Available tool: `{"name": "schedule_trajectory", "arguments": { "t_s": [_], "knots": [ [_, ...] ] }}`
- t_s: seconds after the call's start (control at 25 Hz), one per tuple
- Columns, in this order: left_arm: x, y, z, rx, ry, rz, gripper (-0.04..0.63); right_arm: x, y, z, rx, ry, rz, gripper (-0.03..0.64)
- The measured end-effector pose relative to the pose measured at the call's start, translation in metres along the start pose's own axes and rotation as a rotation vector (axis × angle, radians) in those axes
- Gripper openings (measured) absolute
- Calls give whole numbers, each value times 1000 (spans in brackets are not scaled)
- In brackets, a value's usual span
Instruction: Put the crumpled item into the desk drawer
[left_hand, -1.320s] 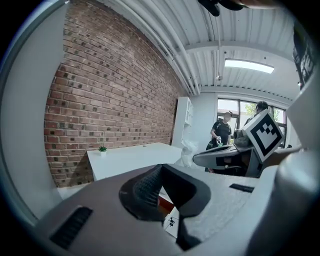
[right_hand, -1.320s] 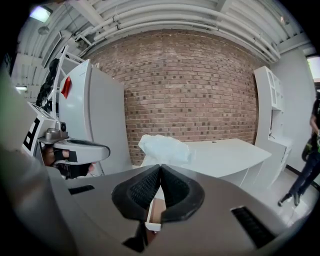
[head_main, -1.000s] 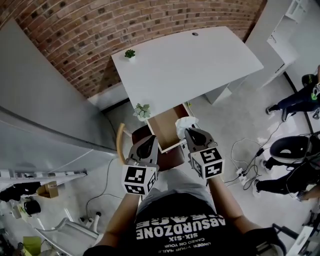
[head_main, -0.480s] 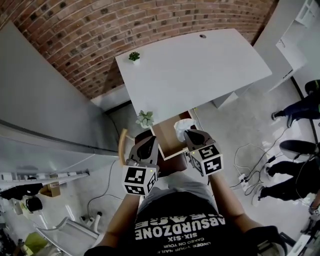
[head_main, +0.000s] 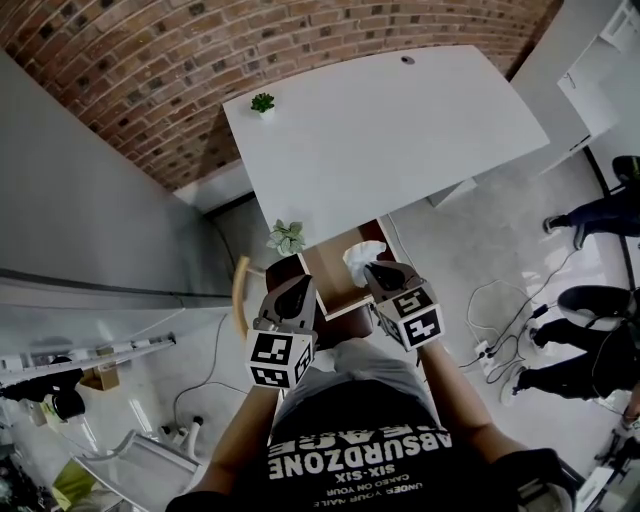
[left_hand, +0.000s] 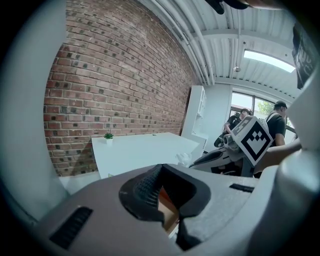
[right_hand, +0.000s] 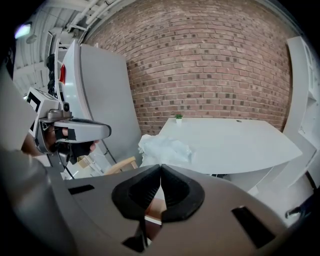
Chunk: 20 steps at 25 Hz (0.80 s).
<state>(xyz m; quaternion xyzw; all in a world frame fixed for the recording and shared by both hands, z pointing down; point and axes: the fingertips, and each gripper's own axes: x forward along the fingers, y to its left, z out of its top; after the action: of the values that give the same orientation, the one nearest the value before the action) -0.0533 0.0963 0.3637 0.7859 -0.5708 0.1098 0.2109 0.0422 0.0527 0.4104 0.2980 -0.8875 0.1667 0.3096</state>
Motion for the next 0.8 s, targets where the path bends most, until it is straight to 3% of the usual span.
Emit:
{"name": "schedule_trajectory", "arguments": {
  "t_s": [0.8],
  "knots": [
    [32,15,-16,-11,85,1,5,54,-11,-28,-24,146,106,0]
  ]
}}
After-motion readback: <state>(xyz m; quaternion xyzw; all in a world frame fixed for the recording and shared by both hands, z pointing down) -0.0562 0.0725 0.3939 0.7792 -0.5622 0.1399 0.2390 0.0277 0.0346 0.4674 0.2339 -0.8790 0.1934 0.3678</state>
